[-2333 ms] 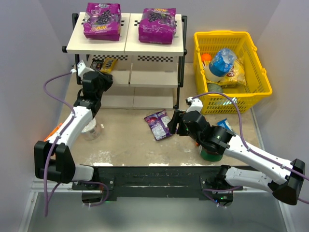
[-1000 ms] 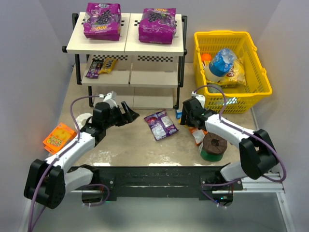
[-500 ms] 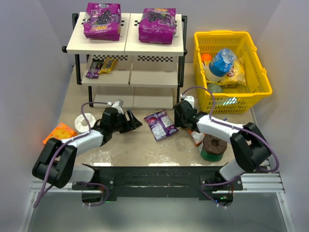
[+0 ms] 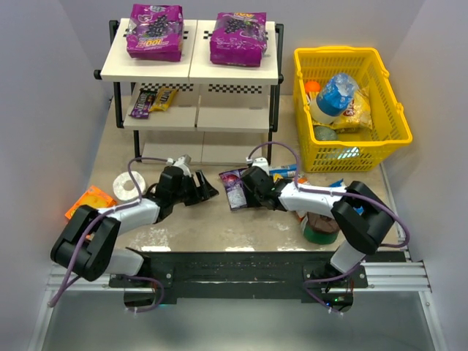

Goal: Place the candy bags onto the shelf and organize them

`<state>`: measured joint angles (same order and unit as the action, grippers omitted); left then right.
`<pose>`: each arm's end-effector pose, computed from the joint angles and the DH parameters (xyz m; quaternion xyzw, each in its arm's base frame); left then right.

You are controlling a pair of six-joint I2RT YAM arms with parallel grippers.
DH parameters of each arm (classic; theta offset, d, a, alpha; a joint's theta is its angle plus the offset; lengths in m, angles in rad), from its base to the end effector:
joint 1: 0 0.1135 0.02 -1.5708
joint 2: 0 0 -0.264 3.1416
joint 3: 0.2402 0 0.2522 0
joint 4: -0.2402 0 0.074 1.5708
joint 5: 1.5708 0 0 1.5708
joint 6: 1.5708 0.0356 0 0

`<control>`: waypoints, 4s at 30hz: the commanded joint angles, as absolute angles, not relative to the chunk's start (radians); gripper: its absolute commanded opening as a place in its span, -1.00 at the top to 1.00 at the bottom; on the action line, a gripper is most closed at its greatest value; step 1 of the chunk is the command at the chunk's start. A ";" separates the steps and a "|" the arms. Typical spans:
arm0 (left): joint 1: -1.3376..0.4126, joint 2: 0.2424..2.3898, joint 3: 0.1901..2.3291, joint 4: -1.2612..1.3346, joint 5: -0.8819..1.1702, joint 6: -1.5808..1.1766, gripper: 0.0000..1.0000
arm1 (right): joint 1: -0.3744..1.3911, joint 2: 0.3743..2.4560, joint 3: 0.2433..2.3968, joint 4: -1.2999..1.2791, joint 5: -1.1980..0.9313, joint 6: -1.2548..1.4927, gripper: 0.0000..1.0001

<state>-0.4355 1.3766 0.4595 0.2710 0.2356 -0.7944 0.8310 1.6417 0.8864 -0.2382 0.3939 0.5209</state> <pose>0.2253 -0.1140 0.1492 -0.1071 0.8839 -0.3415 0.3011 0.2235 0.2246 0.1630 -0.0901 0.9374 0.0283 0.3351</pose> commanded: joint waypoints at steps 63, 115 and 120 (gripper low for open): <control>-0.732 1.290 0.206 0.460 -0.279 -1.390 -0.65 | 0.893 1.612 1.038 -0.238 0.316 0.611 0.53; -0.742 1.407 0.281 0.493 -0.371 -1.379 0.96 | 0.808 1.623 0.988 -0.178 0.207 0.670 0.30; -0.739 1.286 0.344 0.394 -0.400 -1.310 1.00 | 0.808 1.473 1.002 -0.247 0.218 0.670 -0.14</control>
<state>-0.7410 1.3731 0.2798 0.5140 -0.3275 -1.3991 0.8051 1.6020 0.9756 -0.1726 0.1795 0.6689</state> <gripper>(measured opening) 0.074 0.522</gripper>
